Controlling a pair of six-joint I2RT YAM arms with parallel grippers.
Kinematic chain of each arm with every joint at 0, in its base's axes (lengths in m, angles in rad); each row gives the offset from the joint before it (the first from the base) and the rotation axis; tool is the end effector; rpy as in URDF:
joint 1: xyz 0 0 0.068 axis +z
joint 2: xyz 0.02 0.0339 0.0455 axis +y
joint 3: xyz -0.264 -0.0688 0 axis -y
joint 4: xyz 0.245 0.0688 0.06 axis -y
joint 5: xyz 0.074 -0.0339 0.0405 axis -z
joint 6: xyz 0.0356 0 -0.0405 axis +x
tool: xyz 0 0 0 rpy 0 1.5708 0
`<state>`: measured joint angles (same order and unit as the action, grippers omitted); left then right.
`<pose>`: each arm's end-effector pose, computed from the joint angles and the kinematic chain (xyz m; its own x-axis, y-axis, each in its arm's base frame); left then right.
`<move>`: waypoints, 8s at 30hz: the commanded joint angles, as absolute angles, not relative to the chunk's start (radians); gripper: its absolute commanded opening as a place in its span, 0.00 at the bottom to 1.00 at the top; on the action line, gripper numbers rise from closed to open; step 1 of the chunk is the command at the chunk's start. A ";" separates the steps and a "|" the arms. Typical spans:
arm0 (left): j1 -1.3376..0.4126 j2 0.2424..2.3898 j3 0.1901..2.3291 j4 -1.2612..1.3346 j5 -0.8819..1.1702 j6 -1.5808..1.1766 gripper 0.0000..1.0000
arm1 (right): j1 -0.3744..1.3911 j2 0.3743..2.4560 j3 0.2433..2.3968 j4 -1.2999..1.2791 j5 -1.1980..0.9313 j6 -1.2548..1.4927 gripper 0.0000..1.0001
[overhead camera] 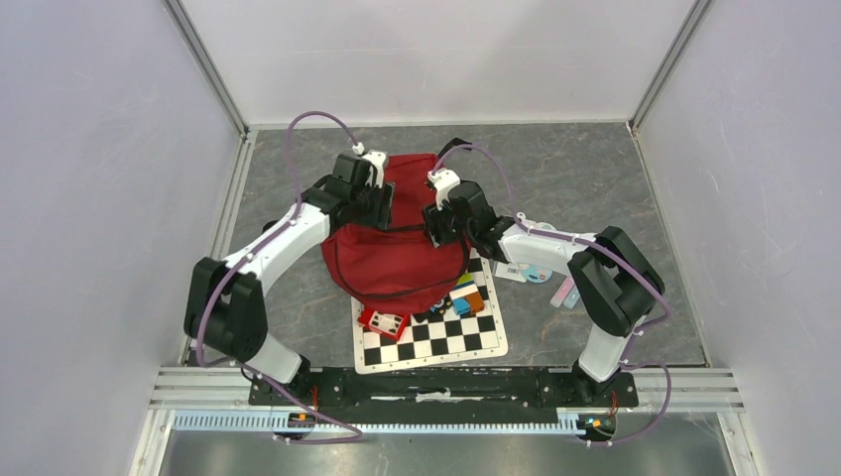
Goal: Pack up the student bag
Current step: Unzip the student bag at the center of the board, then pick up the stationery from the center of the board.
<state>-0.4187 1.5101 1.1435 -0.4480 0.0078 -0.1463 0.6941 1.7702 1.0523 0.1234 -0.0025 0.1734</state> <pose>0.3008 -0.1342 0.2655 -0.7175 0.1597 -0.6780 0.3102 0.9448 -0.1056 0.2975 0.2477 0.1949 -0.5347 -0.2205 -0.8158 -0.5574 0.8176 0.1443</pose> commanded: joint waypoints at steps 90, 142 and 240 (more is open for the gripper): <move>-0.555 1.791 1.114 -0.005 -0.429 0.048 0.63 | 0.698 1.786 1.013 0.125 0.030 0.395 0.88; -0.454 1.611 1.330 -0.337 0.112 -0.034 0.02 | 0.772 1.854 1.087 0.600 0.410 -0.231 0.85; -0.558 1.619 1.306 -0.447 -0.225 0.076 0.02 | 0.115 1.459 0.874 -0.307 0.054 0.257 0.66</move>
<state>-0.5514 1.6157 1.2579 -0.4583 -0.2214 0.1013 0.1158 1.3979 0.7856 -0.3695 0.0895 0.2718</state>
